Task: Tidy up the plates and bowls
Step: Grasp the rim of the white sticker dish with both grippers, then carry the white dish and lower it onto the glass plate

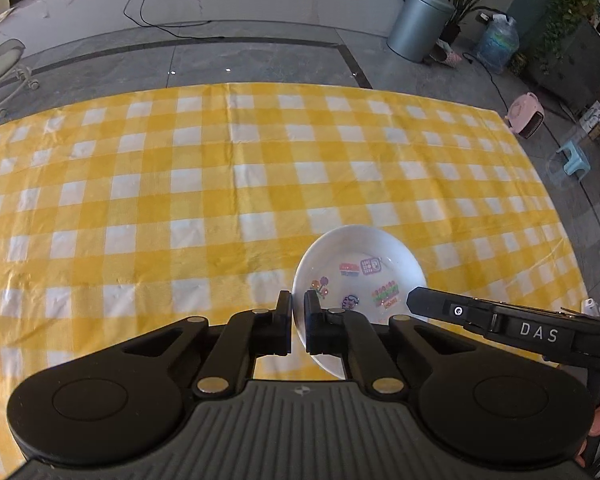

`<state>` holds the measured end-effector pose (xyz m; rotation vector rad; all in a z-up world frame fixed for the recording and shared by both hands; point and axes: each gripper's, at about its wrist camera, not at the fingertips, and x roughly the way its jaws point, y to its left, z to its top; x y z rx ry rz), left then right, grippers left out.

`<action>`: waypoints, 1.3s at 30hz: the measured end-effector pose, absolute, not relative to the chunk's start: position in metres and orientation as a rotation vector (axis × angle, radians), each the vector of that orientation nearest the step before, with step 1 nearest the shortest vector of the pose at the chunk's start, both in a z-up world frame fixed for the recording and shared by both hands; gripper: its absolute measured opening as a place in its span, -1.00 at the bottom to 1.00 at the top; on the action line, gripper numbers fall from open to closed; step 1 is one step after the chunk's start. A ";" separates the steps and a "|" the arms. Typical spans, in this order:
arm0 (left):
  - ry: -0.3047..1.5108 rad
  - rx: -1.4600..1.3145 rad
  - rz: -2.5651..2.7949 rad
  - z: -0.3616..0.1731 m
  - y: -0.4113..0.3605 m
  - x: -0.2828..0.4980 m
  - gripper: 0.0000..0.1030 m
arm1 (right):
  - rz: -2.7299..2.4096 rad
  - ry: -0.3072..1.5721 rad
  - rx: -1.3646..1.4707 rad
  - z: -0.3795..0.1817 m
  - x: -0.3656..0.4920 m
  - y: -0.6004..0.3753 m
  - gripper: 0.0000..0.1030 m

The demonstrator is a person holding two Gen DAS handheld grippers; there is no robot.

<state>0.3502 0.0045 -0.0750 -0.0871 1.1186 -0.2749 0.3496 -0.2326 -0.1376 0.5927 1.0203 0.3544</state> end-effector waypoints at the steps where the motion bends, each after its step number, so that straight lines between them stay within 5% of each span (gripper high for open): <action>1: 1.111 -0.091 -0.277 -0.071 0.000 0.343 -0.89 | 0.360 1.013 0.596 -0.134 0.345 -0.239 -0.99; 14: 1.008 -0.204 -0.297 -0.042 -0.058 0.260 -0.89 | 0.352 0.945 0.558 -0.085 0.268 -0.312 -1.00; 39: 0.970 -0.300 -0.252 -0.099 -0.101 0.175 -0.90 | 0.266 1.060 0.562 -0.139 0.180 -0.356 -1.00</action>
